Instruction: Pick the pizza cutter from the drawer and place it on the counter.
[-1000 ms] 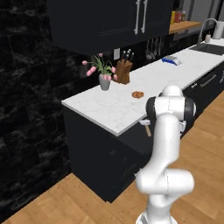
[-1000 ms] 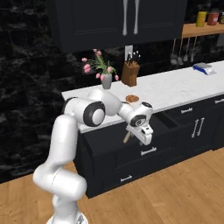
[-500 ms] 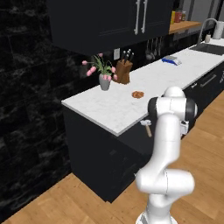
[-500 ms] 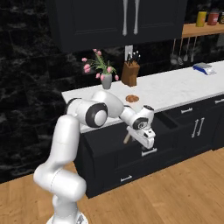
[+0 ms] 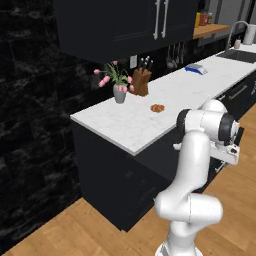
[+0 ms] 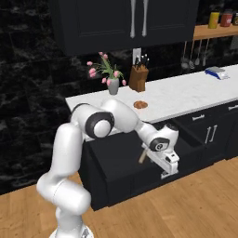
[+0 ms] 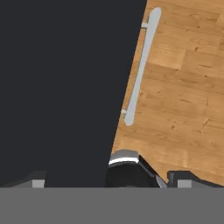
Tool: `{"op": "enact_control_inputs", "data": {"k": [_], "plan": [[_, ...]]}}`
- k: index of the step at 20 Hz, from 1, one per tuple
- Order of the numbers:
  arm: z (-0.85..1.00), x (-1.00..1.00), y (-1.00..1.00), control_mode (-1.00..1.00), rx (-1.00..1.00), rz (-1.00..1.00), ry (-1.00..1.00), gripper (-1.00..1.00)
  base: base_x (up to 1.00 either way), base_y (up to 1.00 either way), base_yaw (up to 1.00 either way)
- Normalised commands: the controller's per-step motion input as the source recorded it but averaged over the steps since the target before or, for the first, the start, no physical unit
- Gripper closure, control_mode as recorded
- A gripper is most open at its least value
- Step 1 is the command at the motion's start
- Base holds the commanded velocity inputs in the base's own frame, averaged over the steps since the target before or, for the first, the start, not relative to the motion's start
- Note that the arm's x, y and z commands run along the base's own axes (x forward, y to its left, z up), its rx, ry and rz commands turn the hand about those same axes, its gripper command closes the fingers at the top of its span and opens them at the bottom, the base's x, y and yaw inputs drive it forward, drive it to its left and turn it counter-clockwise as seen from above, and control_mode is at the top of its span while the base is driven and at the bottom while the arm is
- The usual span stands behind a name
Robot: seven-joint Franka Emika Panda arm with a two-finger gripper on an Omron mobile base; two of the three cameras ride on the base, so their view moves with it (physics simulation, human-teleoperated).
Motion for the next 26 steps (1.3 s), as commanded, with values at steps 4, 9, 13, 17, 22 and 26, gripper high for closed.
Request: {"op": "enact_control_inputs", "data": {"k": [4, 9, 13, 17, 22, 26], "plan": [[0.26, -1.00, -0.82, -1.00, 0.07, 0.00, 0.01, -1.00, 0.00, 0.00, 0.00], [0.87, -0.61, -0.20, -1.00, 0.05, 0.03, 0.01, -1.00, 0.00, 0.00, 0.00], [1.00, 0.24, 0.42, -1.00, -0.05, 0.11, -0.03, -1.00, 0.00, 0.00, 0.00], [0.46, 0.69, 0.63, -1.00, -0.17, 0.21, -0.01, -1.00, 0.00, 0.00, 0.00], [-0.08, 0.66, 0.29, -1.00, -0.11, 0.24, 0.00, -1.00, 0.00, 0.00, 0.00], [-0.52, 0.04, 0.06, -1.00, 0.01, 0.16, -0.01, -1.00, 0.00, 0.00, 0.00]]}}
